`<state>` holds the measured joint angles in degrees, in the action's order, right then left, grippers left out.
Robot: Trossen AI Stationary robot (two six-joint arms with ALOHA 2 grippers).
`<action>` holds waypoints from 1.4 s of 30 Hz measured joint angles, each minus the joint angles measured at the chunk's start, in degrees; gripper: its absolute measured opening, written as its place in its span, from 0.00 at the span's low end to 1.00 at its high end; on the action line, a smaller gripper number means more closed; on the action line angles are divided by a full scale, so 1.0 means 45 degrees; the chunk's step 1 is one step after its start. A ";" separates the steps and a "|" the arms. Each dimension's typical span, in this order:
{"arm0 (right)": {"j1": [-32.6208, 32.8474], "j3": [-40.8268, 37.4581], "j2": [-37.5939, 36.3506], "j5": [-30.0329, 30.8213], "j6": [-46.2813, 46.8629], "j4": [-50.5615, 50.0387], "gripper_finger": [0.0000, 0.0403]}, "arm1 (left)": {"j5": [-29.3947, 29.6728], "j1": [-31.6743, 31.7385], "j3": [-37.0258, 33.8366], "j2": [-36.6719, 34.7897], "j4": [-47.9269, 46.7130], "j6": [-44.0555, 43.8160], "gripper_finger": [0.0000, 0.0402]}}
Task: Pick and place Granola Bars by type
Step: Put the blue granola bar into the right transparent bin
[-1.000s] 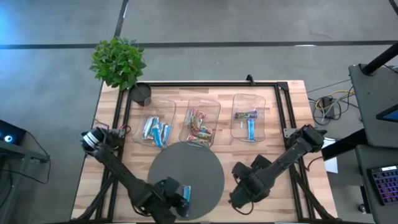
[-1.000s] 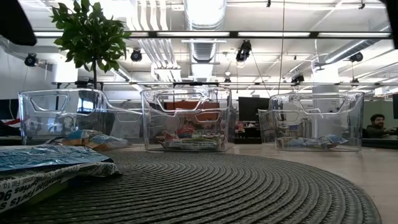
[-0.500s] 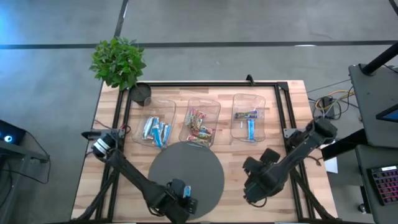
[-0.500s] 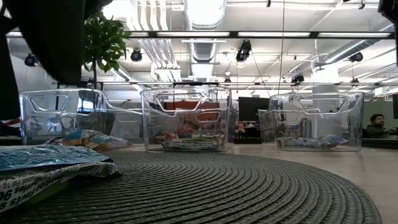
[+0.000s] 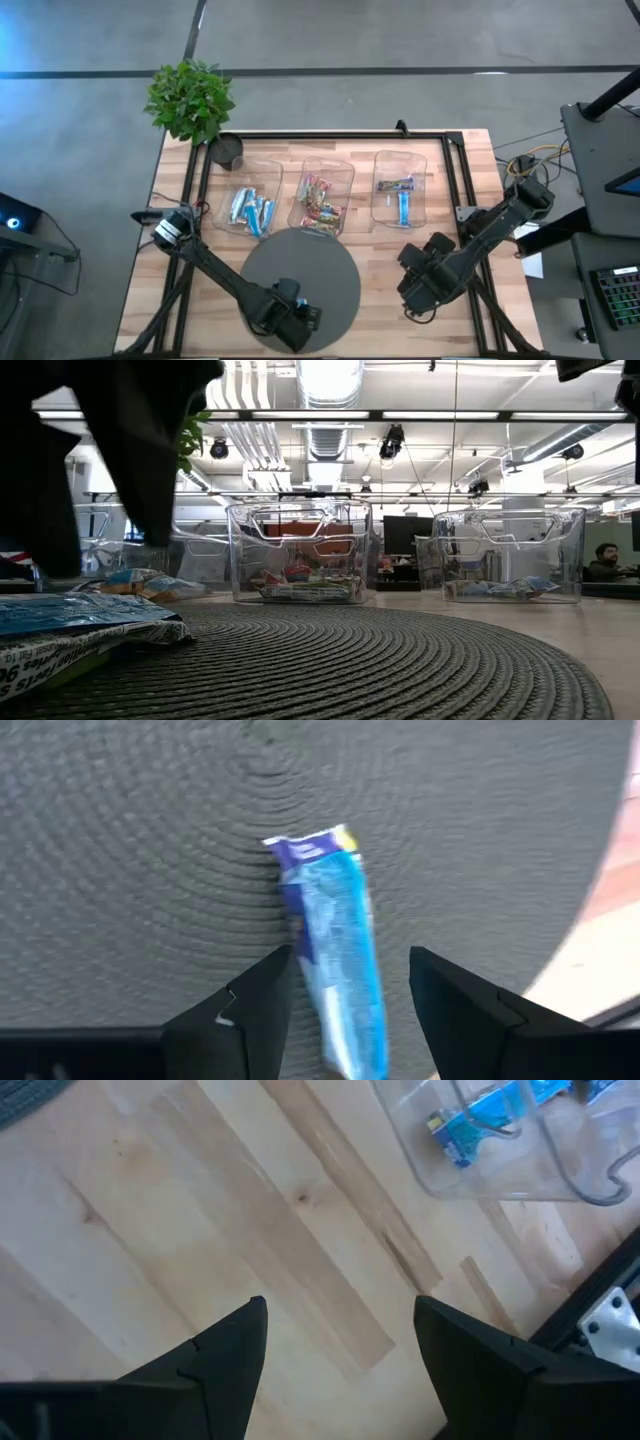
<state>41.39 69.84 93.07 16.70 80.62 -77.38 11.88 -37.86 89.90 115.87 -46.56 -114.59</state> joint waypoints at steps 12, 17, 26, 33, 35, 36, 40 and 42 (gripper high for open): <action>-0.0005 -0.0385 -0.0100 0.0243 -0.0062 0.0049 0.60 | -0.0316 0.0198 -0.0466 0.0022 0.0775 0.0022 0.45; -0.0005 -0.0525 -0.0137 0.0240 -0.0004 0.0067 0.60 | -0.0306 0.0256 -0.0490 0.0026 0.0768 0.0026 0.45; -0.0005 -0.0596 -0.0154 0.0240 0.0087 0.0119 0.60 | -0.0437 0.0271 -0.1072 0.0026 0.0812 -0.0216 0.45; -0.0010 -0.0596 -0.0159 0.0289 0.0087 0.0188 0.60 | -0.0506 0.0373 -0.1266 0.0026 0.0879 -0.0305 0.45; -0.0010 -0.0596 -0.0159 0.0289 0.0087 0.0212 0.60 | -0.0501 0.0377 -0.1212 0.0026 0.1421 -0.0348 0.45; -0.0010 -0.0596 -0.0159 0.0289 0.0087 0.0229 0.60 | -0.0304 0.0375 -0.1040 0.0031 0.1796 -0.0207 0.45; -0.0008 -0.0596 -0.0159 0.0289 0.0092 0.0288 0.60 | 0.0524 0.0370 -0.0495 -0.0041 0.1704 0.0251 0.45; -0.0010 -0.0596 -0.0159 0.0289 0.0092 0.0307 0.60 | 0.0260 0.0447 -0.0569 0.0099 0.1243 0.0268 0.45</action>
<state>41.34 67.16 92.36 18.00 81.03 -76.00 13.05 -35.85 87.34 116.31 -40.96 -113.39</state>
